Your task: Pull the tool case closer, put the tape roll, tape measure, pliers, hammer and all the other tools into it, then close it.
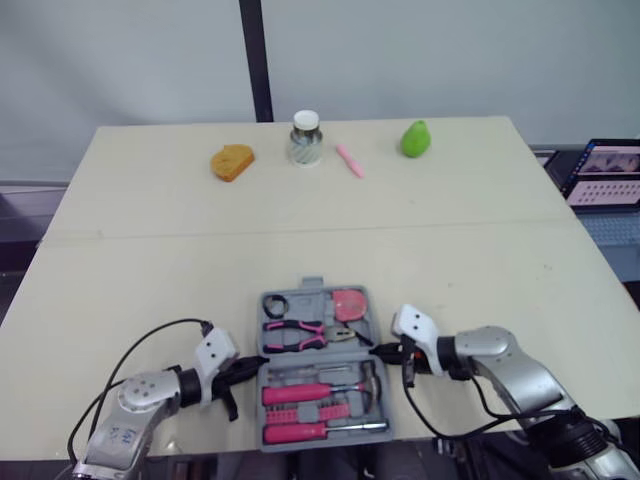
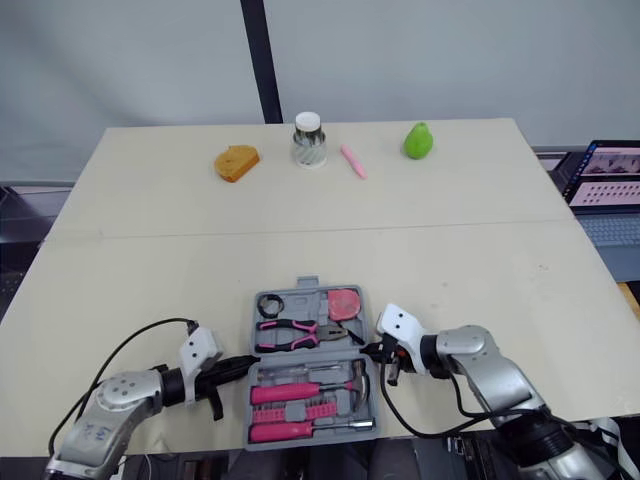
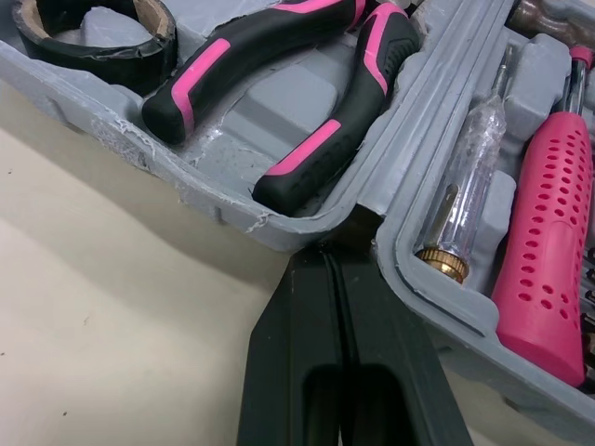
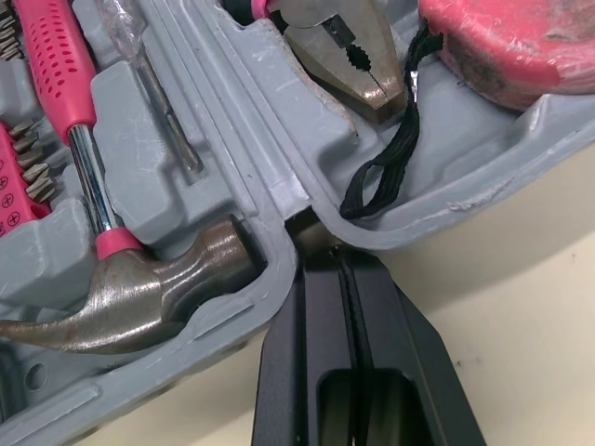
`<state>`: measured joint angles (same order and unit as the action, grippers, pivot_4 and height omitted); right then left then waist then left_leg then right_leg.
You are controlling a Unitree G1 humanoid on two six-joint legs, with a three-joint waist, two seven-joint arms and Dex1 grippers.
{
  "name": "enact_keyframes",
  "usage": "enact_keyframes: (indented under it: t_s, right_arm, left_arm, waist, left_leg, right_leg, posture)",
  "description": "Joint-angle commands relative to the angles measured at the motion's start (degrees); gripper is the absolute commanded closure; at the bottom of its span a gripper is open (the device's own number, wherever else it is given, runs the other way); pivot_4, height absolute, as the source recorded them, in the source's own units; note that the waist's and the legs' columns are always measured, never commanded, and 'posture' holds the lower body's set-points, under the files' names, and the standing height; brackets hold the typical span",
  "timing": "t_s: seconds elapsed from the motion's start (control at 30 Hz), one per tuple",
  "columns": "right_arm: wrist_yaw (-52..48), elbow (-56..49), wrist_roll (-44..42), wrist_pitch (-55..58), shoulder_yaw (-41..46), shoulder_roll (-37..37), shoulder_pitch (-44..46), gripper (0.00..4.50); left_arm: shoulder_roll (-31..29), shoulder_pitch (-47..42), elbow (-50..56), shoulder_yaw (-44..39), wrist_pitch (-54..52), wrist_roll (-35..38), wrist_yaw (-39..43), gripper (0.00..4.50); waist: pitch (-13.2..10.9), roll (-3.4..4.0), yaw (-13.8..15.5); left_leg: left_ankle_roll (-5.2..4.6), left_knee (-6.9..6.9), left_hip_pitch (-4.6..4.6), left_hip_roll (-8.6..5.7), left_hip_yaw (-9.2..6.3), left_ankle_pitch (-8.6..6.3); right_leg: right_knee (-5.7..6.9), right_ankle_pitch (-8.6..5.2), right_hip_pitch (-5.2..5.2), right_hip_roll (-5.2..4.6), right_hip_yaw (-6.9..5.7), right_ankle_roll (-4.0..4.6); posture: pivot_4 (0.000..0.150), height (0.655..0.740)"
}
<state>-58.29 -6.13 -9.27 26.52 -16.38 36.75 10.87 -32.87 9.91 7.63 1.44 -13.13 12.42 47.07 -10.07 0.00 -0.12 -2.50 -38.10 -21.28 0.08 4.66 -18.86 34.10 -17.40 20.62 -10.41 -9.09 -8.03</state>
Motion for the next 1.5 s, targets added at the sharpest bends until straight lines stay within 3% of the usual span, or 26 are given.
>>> enact_keyframes:
  t_s: [0.03,0.27,0.37,0.6,0.63,0.87,1.5]
  right_arm:
    - [-1.6,1.2,-2.6,-0.3,4.5,2.1,0.4,4.50]
    - [-4.9,2.8,-12.9,11.9,12.6,4.7,5.0,4.50]
    - [-2.9,6.4,-16.5,20.9,14.8,3.6,9.5,3.64]
    - [3.9,13.5,-20.6,35.1,16.9,-3.5,18.4,0.25]
    - [4.3,13.8,-21.0,35.9,17.0,-4.2,18.7,0.12]
    - [6.7,17.8,-20.0,36.0,15.1,-8.8,20.5,0.12]
    - [2.2,16.5,-25.9,37.3,15.6,-13.3,22.6,0.12]
  left_arm:
    - [-2.5,3.3,0.4,-3.7,-0.5,1.0,0.3,4.46]
    - [-6.5,6.4,8.4,-11.7,-5.4,11.7,5.4,4.46]
    - [-8.8,9.2,14.2,-10.1,-8.3,13.2,7.7,4.50]
    - [-10.2,12.8,16.9,-2.4,-10.0,9.3,7.7,4.50]
    - [-9.9,12.5,16.5,-1.6,-9.9,8.9,7.3,4.50]
    - [-10.2,12.9,13.3,4.0,-6.4,2.7,5.7,4.50]
    - [-10.2,13.1,10.8,3.5,-4.0,2.9,5.2,4.50]
  waist:
    - [0.0,0.02,-0.1]
    - [-0.3,0.15,0.1]
    - [-0.3,0.23,0.0]
    - [-0.5,0.53,-0.1]
    - [-0.5,0.56,0.0]
    - [-0.5,0.61,0.0]
    - [-0.5,0.80,-0.2]
  left_leg:
    - [0.00,0.02,-0.01,0.01,0.01,-0.01]
    - [-0.03,-0.02,-0.07,0.07,0.00,-0.03]
    - [-0.02,-0.04,-0.08,0.06,0.00,-0.08]
    - [0.02,0.06,-0.20,0.11,0.01,-0.12]
    - [0.01,0.05,-0.21,0.11,0.01,-0.12]
    - [-0.12,0.05,-0.24,-0.04,0.07,-0.12]
    - [-0.08,0.10,-0.13,0.09,0.36,-0.10]
  right_leg:
    - [0.01,0.00,0.00,0.01,-0.01,0.00]
    - [-0.20,-0.01,0.02,-0.01,-0.03,0.01]
    - [-0.24,0.00,0.02,-0.15,0.04,0.03]
    - [-0.12,-0.02,0.11,0.08,-0.06,0.09]
    - [-0.10,-0.02,0.13,0.10,-0.08,0.09]
    - [-0.13,0.03,0.11,0.05,-0.05,0.00]
    - [-0.01,0.02,0.28,0.09,0.10,0.00]
  posture:
    - [0.150,0.7400]
    - [0.150,0.7400]
    - [0.150,0.7400]
    - [0.150,0.7400]
    - [0.150,0.7400]
    - [0.150,0.7400]
    - [0.150,0.7400]
